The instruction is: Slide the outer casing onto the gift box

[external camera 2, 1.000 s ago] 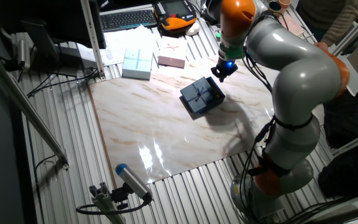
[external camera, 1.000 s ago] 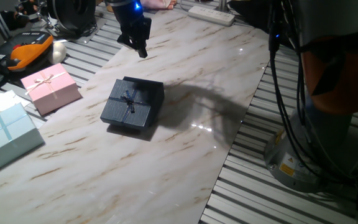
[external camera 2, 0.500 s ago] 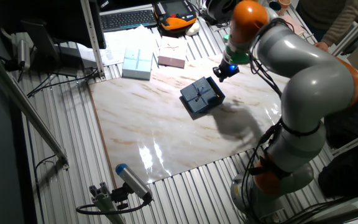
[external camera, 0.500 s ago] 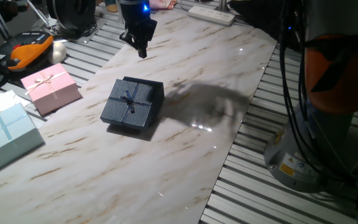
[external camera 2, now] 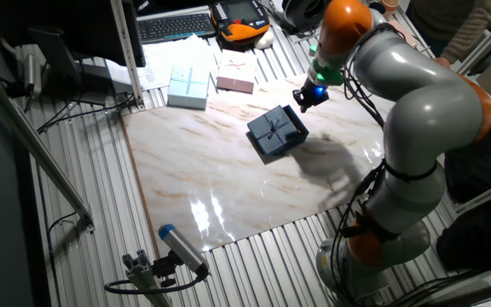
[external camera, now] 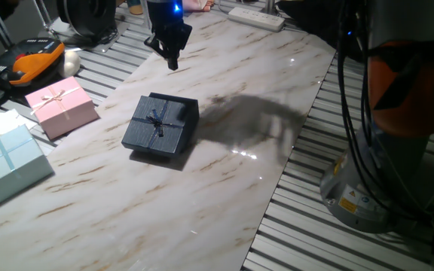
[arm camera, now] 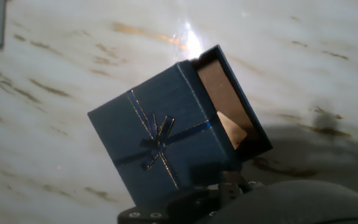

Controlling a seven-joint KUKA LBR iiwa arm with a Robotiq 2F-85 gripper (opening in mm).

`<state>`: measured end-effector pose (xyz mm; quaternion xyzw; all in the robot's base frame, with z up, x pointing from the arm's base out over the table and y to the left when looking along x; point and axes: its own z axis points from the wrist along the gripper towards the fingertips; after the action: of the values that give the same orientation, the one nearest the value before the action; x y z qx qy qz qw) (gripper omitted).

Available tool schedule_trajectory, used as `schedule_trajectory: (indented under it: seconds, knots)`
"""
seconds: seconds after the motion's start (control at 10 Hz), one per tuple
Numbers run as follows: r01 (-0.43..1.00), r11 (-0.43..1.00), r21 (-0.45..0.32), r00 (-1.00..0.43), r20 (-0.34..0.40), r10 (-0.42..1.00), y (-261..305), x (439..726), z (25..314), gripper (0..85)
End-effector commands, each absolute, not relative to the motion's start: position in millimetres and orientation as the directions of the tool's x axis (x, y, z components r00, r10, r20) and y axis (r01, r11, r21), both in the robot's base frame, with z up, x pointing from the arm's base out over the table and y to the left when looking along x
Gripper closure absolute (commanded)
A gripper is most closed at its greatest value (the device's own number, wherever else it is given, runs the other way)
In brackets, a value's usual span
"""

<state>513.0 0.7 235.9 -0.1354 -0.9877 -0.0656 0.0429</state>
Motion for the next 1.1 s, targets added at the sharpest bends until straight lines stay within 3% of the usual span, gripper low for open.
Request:
schedule_trajectory:
  seconds: [0.0,0.2,0.5,1.0]
  knots:
    - [0.272,0.956,0.109,-0.961,0.089,0.264,0,513,236,85.0]
    - [0.294,0.951,0.097,-0.956,0.047,0.291,0,513,236,85.0]
    - [0.345,0.932,0.111,-0.938,0.062,0.34,11,515,230,85.0]
    - [0.41,0.909,0.077,-0.912,0.009,0.41,54,514,201,85.0]
